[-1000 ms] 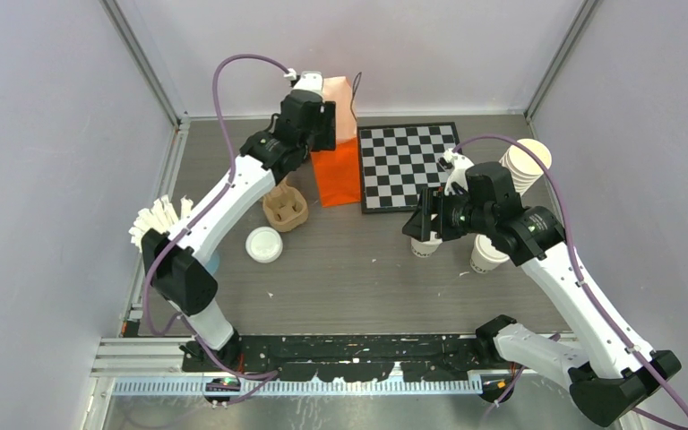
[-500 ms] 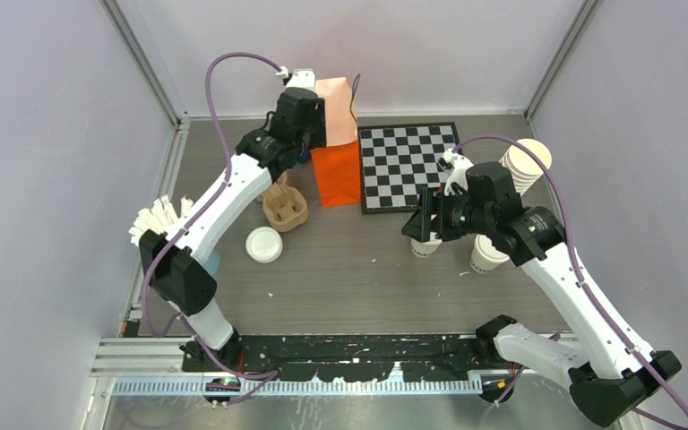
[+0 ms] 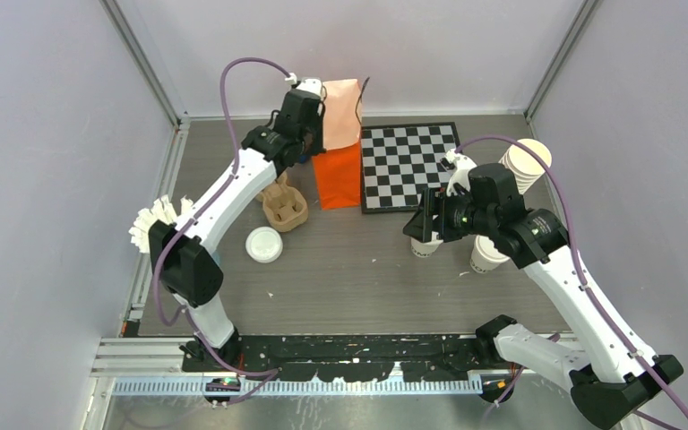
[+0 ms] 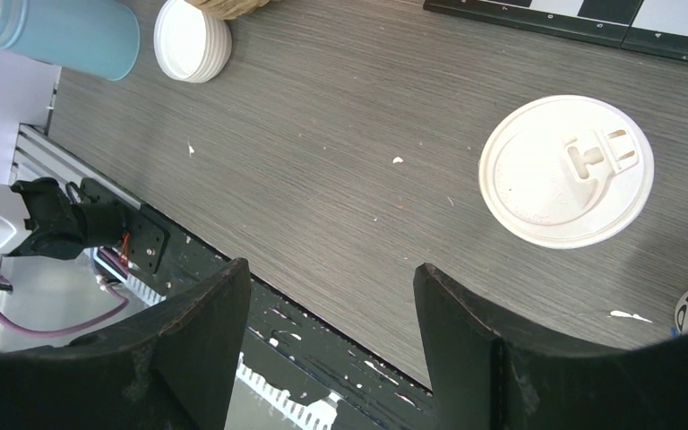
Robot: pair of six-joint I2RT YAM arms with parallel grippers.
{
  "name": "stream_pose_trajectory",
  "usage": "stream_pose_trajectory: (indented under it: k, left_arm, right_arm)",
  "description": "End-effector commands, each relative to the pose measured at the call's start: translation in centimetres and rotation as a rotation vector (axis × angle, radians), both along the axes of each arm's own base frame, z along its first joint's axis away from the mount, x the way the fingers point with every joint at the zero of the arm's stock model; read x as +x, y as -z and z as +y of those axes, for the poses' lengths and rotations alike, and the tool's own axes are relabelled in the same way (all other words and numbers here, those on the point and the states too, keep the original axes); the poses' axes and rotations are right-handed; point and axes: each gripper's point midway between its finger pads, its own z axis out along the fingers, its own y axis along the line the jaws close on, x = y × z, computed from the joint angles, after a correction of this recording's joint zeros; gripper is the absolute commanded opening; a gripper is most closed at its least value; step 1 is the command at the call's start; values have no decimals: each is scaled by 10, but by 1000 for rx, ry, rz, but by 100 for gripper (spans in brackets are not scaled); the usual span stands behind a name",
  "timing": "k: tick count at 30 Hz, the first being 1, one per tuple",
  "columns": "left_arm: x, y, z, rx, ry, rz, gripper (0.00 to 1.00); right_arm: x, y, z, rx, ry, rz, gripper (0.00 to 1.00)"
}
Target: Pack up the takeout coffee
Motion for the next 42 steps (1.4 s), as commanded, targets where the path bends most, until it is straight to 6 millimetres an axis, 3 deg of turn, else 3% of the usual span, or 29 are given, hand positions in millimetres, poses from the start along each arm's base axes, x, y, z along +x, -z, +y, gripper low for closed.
stream_pose_trajectory:
  k: [1,11,17,22,28,33,34,36,37,40,42]
  left_arm:
    - [-36,-59,-13,-102,145,-48,0]
    - [-143,-54,-19,-122,444,87,0]
    - [-193,-48,-9,-179,545,101,0]
    - [-208,-36,7,-135,569,64,0]
    - [-216,-21,-4,-193,627,60,0]
    - [-218,-28,-16,-257,655,54,2]
    - [-216,-29,-16,-257,646,60,14]
    - [-214,-27,-7,-227,583,104,51]
    - [-215,-27,-2,-211,559,124,61]
    - [-217,-41,15,-193,471,125,75]
    - [-208,-57,30,-187,357,76,92]
  right_arm:
    - [5,-23,-2,18,19,-79,72]
    - [6,-59,-12,49,72,-187,73]
    - [4,-69,-19,42,91,-219,74]
    - [1,-70,-22,43,104,-216,74]
    - [0,-71,-26,49,133,-220,74]
    - [6,-72,-25,27,130,-218,74]
    - [7,-71,-24,22,127,-217,74]
    - [12,-69,-22,15,120,-216,74]
    - [13,-68,-21,11,116,-210,75]
    - [11,-55,-24,-23,117,-181,77]
    - [7,-47,-29,-42,127,-168,81]
